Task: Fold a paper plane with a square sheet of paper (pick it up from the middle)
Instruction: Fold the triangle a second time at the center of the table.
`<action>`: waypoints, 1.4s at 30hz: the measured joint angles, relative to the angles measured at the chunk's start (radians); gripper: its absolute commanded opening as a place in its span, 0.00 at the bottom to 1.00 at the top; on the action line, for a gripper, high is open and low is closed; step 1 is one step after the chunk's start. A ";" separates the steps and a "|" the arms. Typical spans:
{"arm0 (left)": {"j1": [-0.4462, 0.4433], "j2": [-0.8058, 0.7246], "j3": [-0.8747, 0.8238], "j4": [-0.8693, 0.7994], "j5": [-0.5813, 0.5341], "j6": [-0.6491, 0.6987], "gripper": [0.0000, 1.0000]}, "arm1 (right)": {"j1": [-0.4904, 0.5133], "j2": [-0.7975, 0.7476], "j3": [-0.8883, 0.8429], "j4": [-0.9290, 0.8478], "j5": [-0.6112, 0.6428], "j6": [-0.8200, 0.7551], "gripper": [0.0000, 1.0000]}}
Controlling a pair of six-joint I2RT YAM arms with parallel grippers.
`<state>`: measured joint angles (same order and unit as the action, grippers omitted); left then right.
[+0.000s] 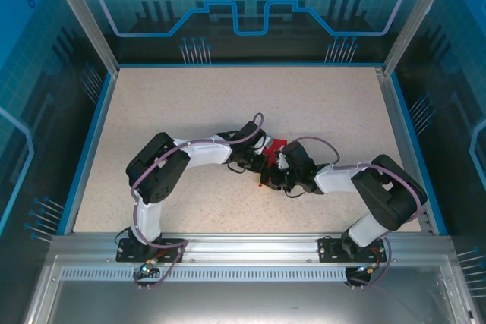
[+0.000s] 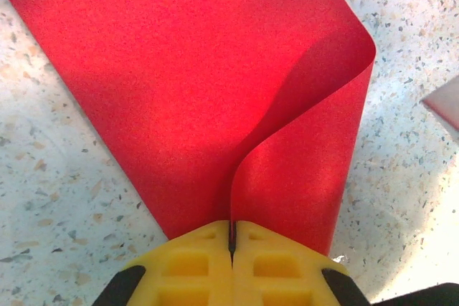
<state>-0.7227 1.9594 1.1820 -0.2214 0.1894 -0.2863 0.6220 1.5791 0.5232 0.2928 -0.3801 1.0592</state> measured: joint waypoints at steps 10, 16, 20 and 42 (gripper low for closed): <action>0.003 0.002 0.000 0.003 0.003 0.000 0.05 | 0.000 0.053 0.000 0.038 0.006 0.014 0.00; 0.008 0.002 0.000 0.003 0.005 0.000 0.05 | 0.000 0.067 -0.007 0.077 0.005 0.025 0.00; 0.008 0.002 0.000 0.003 0.007 0.000 0.05 | 0.000 0.054 -0.007 0.063 0.010 0.025 0.00; 0.012 0.005 0.000 0.014 0.010 0.000 0.05 | -0.078 0.039 -0.024 0.050 0.000 0.021 0.00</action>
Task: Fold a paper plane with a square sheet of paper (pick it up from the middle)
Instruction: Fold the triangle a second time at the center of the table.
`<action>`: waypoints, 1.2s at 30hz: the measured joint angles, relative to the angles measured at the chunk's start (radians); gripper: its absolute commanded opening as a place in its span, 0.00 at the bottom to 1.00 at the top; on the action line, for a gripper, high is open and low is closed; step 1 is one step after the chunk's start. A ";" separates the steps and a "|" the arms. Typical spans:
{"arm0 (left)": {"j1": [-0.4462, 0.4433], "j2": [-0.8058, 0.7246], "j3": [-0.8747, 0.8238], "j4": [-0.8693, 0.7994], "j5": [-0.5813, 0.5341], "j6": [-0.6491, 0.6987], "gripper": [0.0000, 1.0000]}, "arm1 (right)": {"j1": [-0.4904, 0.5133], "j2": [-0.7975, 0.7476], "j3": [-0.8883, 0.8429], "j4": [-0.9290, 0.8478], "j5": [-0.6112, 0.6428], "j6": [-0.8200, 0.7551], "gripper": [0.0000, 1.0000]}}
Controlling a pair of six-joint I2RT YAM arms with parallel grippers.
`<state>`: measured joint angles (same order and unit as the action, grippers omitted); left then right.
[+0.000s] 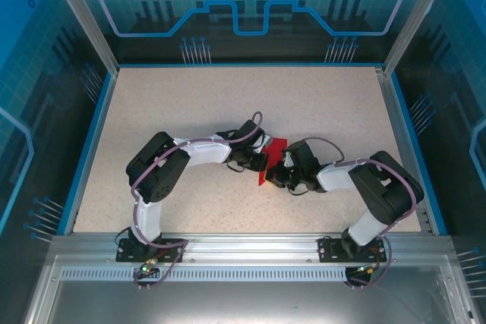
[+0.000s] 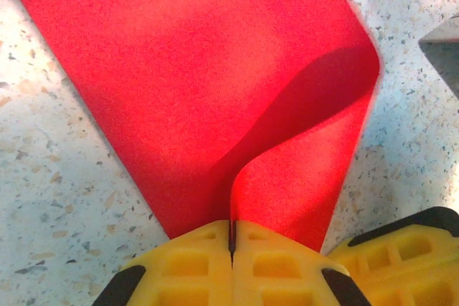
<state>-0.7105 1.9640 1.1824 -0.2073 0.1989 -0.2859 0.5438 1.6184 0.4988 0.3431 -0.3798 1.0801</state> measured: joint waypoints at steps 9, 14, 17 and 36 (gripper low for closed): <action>0.000 0.000 0.000 0.000 0.000 0.000 0.05 | -0.042 -0.026 -0.002 -0.005 -0.026 -0.004 0.00; 0.001 0.000 0.000 0.000 0.000 0.000 0.04 | -0.083 -0.074 0.019 -0.021 -0.033 -0.026 0.00; 0.001 0.000 0.000 0.000 0.000 0.000 0.04 | -0.103 -0.074 0.030 -0.021 -0.040 -0.038 0.00; 0.001 0.006 0.017 -0.019 0.004 0.008 0.05 | -0.134 0.026 0.047 -0.053 -0.039 -0.090 0.00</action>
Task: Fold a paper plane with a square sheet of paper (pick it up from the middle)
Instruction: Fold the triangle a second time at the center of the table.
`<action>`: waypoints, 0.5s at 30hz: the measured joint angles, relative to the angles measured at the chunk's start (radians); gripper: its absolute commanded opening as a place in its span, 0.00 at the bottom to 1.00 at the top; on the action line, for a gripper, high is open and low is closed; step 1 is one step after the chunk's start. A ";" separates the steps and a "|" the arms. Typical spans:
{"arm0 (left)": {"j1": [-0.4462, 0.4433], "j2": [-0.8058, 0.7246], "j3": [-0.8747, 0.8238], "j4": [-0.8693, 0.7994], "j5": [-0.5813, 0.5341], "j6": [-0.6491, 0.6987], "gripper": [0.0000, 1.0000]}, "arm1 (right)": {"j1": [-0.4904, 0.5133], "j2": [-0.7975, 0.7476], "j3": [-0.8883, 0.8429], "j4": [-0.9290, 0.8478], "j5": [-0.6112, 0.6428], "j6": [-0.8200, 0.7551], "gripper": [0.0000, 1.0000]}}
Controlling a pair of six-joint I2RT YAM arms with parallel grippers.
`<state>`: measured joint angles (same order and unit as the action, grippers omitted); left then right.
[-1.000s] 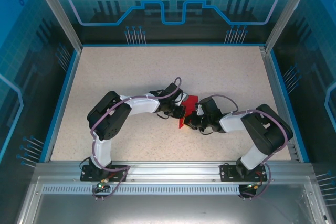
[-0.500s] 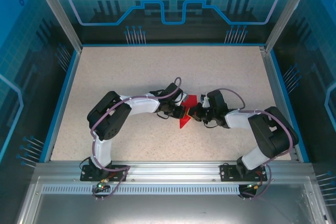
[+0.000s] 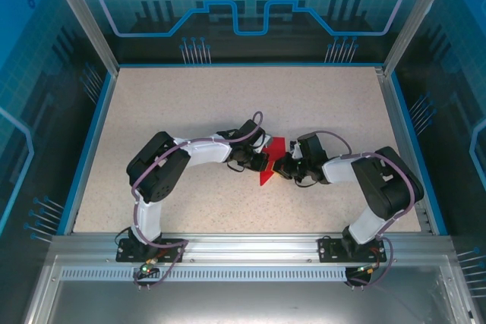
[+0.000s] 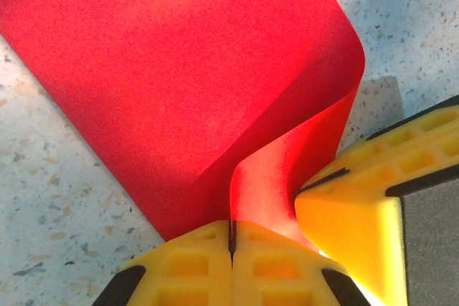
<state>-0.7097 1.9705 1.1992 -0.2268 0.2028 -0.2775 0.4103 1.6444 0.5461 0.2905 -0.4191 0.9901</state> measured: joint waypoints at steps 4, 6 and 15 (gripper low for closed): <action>0.000 0.006 0.012 -0.013 0.002 0.016 0.05 | -0.006 -0.028 0.018 -0.062 0.000 -0.016 0.00; 0.000 0.006 0.012 -0.015 0.003 0.019 0.05 | -0.018 -0.048 0.031 -0.087 0.000 -0.027 0.00; 0.000 0.006 0.012 -0.015 0.004 0.019 0.05 | -0.068 -0.020 0.112 -0.110 -0.008 -0.061 0.00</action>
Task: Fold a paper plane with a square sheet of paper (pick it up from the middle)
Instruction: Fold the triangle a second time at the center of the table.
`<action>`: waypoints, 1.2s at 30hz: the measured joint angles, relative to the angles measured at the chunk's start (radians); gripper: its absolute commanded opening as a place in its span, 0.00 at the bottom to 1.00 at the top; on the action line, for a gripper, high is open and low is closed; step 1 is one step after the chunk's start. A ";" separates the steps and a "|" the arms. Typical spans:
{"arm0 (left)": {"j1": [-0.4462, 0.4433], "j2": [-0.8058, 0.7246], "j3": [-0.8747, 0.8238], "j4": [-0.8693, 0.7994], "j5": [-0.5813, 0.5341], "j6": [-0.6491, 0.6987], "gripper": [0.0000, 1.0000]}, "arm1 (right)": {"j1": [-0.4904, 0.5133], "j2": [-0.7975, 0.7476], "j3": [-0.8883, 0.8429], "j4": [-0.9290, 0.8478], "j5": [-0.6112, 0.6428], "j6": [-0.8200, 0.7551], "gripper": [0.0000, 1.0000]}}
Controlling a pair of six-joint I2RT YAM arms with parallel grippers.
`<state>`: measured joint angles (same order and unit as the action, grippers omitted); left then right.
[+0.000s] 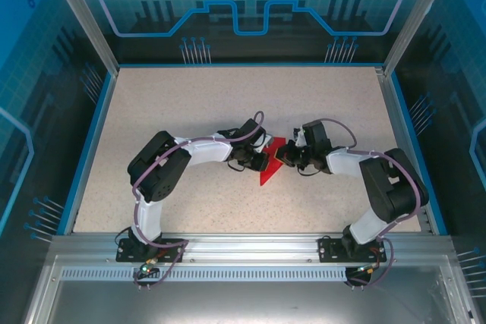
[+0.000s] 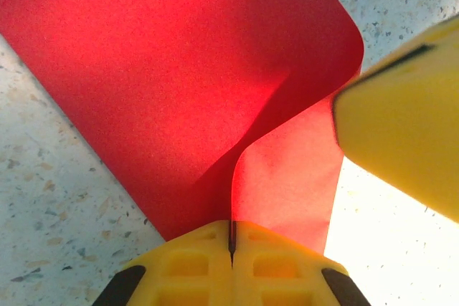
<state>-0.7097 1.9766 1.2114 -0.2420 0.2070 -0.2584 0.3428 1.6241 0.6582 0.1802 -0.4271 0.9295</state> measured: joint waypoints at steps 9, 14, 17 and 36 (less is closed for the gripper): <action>0.000 0.000 0.000 0.000 0.000 0.003 0.05 | -0.024 0.079 -0.005 -0.002 -0.001 -0.011 0.00; 0.000 0.000 0.000 0.002 0.000 0.004 0.05 | -0.049 0.085 -0.005 0.002 -0.029 -0.018 0.00; 0.000 0.000 0.000 0.002 0.000 0.004 0.05 | -0.063 0.081 -0.003 -0.005 -0.037 -0.027 0.00; 0.001 0.002 0.006 -0.011 0.001 0.007 0.05 | -0.117 0.094 0.023 -0.046 -0.033 -0.093 0.00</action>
<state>-0.7086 1.9781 1.2171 -0.2527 0.2077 -0.2516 0.2260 1.7180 0.6815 0.1345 -0.4603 0.8364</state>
